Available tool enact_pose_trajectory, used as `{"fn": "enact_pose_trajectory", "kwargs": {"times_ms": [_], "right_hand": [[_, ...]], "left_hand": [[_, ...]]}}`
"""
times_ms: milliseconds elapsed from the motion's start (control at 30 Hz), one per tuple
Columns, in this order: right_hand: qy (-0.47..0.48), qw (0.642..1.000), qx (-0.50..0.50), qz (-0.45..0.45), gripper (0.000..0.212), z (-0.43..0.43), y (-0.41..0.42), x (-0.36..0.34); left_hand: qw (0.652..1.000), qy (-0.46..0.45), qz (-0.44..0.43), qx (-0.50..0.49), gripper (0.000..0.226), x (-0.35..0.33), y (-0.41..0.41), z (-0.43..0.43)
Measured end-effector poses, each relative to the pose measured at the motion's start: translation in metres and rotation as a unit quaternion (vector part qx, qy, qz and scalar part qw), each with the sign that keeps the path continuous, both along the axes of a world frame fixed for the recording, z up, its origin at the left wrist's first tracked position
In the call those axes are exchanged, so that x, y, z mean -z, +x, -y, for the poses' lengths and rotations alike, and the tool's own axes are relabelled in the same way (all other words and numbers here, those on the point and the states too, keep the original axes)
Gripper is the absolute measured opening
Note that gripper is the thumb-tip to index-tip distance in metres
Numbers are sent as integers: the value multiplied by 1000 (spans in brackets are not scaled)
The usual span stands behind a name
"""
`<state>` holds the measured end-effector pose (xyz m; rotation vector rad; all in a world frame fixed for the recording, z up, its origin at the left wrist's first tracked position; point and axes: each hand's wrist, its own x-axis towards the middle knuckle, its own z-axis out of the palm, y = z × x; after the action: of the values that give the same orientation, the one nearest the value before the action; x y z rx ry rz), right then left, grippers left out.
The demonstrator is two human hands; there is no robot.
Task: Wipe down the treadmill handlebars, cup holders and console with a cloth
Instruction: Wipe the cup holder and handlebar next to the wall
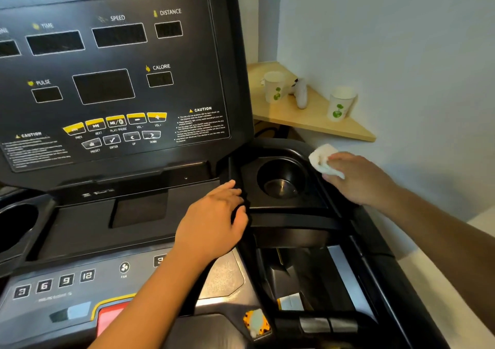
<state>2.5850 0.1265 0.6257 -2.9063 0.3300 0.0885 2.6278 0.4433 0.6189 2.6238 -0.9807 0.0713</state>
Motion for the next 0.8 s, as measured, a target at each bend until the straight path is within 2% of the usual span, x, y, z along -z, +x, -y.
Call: {"fn": "enact_pose_trajectory", "kwargs": {"times_ms": [100, 233, 433, 633, 800], "right_hand": [[-45, 998, -30, -33, 39, -7, -19, -6], [-22, 998, -20, -56, 37, -8, -6, -7], [62, 997, -23, -43, 42, -15, 33, -4], [31, 999, -27, -26, 43, -14, 16, -1], [45, 998, -43, 11, 39, -8, -9, 14]], "left_hand": [[1000, -4, 5, -12, 43, 0, 1, 1], [1000, -3, 19, -20, 42, -1, 2, 4], [1000, -4, 6, -15, 47, -5, 0, 3], [1000, -6, -16, -3, 49, -2, -1, -1], [1000, -10, -10, -4, 38, 0, 1, -1]]}}
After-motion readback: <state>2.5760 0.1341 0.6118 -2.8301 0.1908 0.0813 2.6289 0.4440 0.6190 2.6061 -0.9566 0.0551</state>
